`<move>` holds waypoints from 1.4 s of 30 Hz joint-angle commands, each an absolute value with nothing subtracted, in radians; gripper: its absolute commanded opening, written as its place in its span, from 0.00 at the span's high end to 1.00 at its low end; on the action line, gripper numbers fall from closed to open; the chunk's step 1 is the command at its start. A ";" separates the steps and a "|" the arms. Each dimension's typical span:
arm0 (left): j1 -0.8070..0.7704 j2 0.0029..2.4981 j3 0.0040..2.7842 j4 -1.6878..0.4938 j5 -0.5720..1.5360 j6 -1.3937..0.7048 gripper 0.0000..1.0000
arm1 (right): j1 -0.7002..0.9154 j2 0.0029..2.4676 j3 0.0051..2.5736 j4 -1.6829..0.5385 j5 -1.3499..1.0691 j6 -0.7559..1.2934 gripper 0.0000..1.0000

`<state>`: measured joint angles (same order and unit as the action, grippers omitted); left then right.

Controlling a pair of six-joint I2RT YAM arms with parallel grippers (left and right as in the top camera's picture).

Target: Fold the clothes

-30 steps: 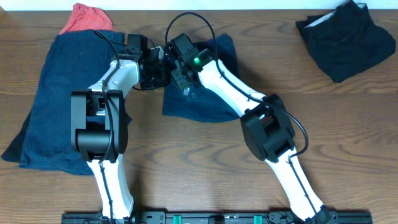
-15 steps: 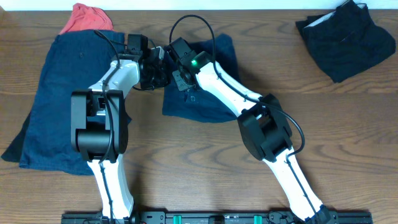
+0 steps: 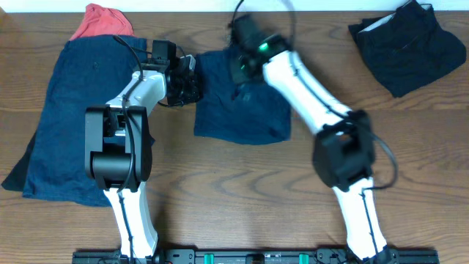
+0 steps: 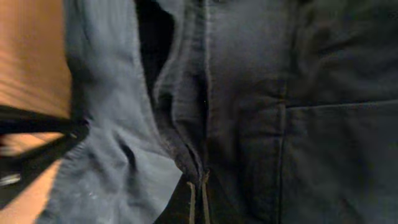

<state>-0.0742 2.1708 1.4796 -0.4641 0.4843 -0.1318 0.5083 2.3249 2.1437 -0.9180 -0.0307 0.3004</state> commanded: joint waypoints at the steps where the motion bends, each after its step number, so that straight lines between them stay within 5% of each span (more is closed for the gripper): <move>1: -0.068 2.200 1.475 -0.467 0.460 -0.137 0.94 | 0.468 2.230 2.147 -0.922 -0.091 0.279 0.99; 9: -0.069 2.200 1.475 -0.466 0.460 -0.156 0.94 | 0.470 2.210 2.147 -0.866 -0.263 0.276 0.99; 36: -0.069 2.200 1.475 -0.461 0.461 -0.156 0.94 | 0.627 2.347 2.147 -0.701 -0.210 0.292 0.99; 39: -0.068 2.199 1.475 -0.463 0.461 -0.155 0.83 | 0.635 2.351 2.147 -0.669 -0.210 0.292 0.99; 42: -0.069 2.199 1.476 -0.469 0.461 -0.156 0.61 | 0.639 2.353 2.147 -0.645 -0.206 0.303 0.99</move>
<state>-0.0746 2.1700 1.4837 -0.4583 0.5030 -0.1516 0.6174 2.3631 2.1399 -0.6670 -0.2047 0.2890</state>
